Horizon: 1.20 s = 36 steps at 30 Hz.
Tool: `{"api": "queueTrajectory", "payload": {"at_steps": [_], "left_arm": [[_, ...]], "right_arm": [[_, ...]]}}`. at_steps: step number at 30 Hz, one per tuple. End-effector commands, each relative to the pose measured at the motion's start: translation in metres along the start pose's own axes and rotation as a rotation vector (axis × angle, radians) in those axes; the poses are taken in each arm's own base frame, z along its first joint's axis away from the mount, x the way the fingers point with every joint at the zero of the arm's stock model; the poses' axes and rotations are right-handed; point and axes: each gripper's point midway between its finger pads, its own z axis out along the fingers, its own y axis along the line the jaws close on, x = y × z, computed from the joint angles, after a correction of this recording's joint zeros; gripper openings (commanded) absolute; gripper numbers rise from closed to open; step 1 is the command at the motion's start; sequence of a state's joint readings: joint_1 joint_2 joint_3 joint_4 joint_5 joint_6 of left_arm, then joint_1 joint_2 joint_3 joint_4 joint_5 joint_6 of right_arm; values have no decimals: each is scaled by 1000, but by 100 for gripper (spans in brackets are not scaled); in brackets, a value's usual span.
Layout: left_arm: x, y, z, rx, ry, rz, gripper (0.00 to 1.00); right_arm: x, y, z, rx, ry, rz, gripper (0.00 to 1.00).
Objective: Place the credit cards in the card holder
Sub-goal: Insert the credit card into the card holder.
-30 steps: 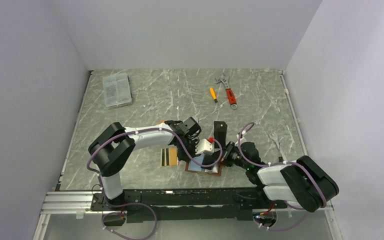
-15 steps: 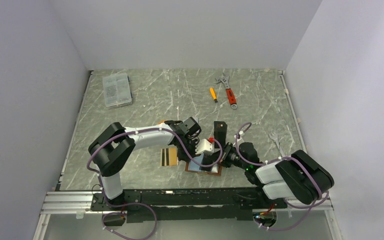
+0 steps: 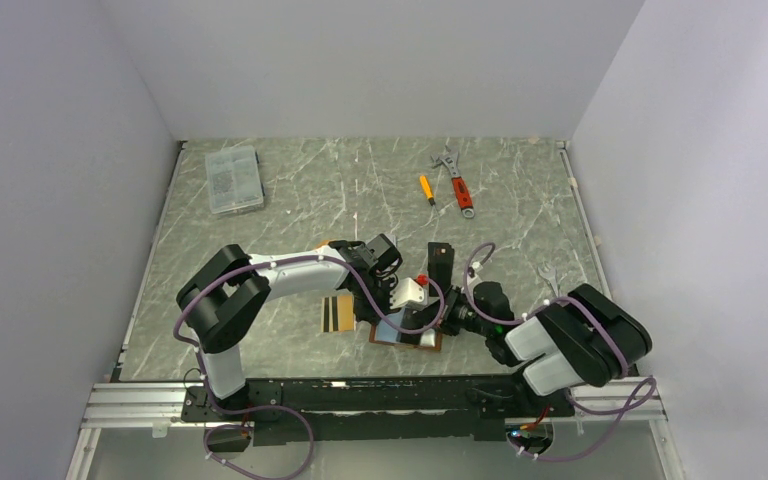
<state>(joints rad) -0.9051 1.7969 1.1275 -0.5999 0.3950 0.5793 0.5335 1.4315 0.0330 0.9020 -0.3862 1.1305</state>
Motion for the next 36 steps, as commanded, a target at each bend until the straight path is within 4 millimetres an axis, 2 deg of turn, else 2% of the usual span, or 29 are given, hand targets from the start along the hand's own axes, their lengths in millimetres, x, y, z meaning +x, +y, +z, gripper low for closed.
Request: {"api": "queueTrajectory", "payload": {"at_steps": [1, 8, 9, 12, 14, 16, 19, 24, 28, 33, 36], "left_arm": [[0, 1, 0, -8, 13, 2, 0], [2, 1, 0, -5, 16, 2, 0], [2, 0, 0, -5, 16, 4, 0], [2, 1, -1, -8, 15, 4, 0], [3, 0, -1, -10, 15, 3, 0], [5, 0, -3, -11, 14, 3, 0], [8, 0, -4, -12, 12, -1, 0], [7, 1, -5, -10, 7, -5, 0], [5, 0, -6, -8, 0, -7, 0], [5, 1, -5, -7, 1, -7, 0], [5, 0, -5, -6, 1, -7, 0]], "right_arm": [[7, 2, 6, -15, 53, -27, 0], [5, -1, 8, 12, 55, -29, 0], [5, -3, 7, 27, 52, -30, 5], [4, -13, 5, 105, 57, -35, 38], [-1, -15, 1, 152, 39, -55, 54], [-8, -15, -5, 206, 21, -77, 63], [-14, -12, -14, 265, 15, -108, 69], [-10, -21, -27, 336, 23, -105, 68], [-8, -19, -29, 308, 8, -97, 57], [-3, -25, -23, 321, 45, -84, 32], [0, -26, -20, 321, 57, -84, 29]]}}
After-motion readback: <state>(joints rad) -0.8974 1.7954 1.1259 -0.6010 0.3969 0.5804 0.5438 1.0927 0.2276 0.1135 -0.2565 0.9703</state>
